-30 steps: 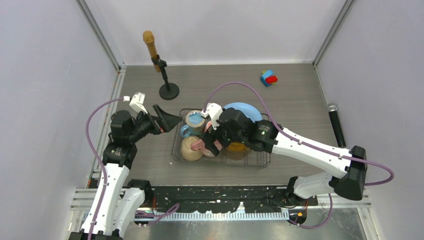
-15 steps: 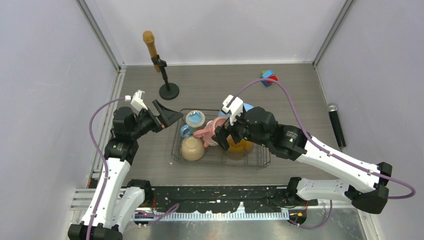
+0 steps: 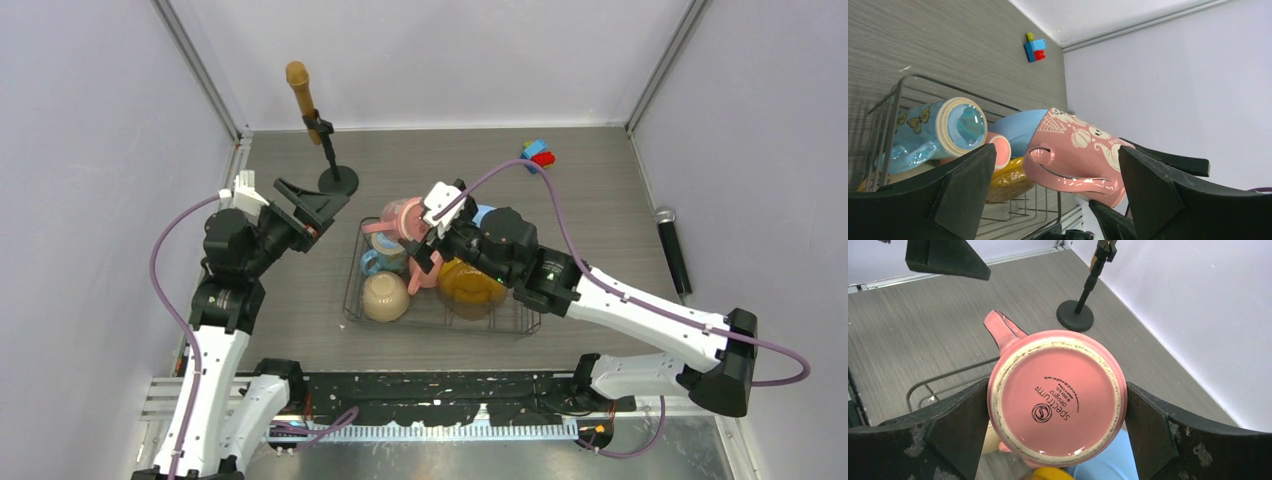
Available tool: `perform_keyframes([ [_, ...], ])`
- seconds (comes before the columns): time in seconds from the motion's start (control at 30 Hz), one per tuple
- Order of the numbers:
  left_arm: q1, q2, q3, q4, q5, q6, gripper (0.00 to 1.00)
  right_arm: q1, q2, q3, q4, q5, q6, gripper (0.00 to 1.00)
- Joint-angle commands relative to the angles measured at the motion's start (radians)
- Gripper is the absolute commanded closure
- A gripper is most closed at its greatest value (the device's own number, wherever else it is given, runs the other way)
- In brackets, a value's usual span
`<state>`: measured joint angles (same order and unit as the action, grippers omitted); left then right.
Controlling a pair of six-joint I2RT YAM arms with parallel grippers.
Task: Unload the mixed dishes from the dish rack
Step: Pick up the cup from the dish rack.
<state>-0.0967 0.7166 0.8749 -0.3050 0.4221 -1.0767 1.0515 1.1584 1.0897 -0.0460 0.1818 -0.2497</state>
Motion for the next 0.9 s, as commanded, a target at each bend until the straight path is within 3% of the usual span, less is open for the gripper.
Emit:
perform_keyframes([
  [0.0,-0.034,0.031,0.028,0.018,-0.055,-0.097,0.05,0.000,0.020,0.027,0.342,-0.028,-0.096,0.99],
  [0.3,-0.199,0.102,-0.005,0.085,-0.223,-0.153,0.13,0.002,0.104,0.012,0.501,-0.005,-0.176,0.99],
  [0.53,-0.217,0.123,-0.021,0.097,-0.295,-0.193,0.34,0.003,0.106,-0.019,0.536,-0.012,-0.187,0.99],
  [0.7,-0.227,0.156,-0.055,0.156,-0.285,-0.264,0.34,0.025,0.137,-0.042,0.589,0.015,-0.207,0.99],
  [0.87,-0.228,0.185,-0.039,0.170,-0.254,-0.269,0.36,0.076,0.203,-0.049,0.689,0.126,-0.371,0.99],
])
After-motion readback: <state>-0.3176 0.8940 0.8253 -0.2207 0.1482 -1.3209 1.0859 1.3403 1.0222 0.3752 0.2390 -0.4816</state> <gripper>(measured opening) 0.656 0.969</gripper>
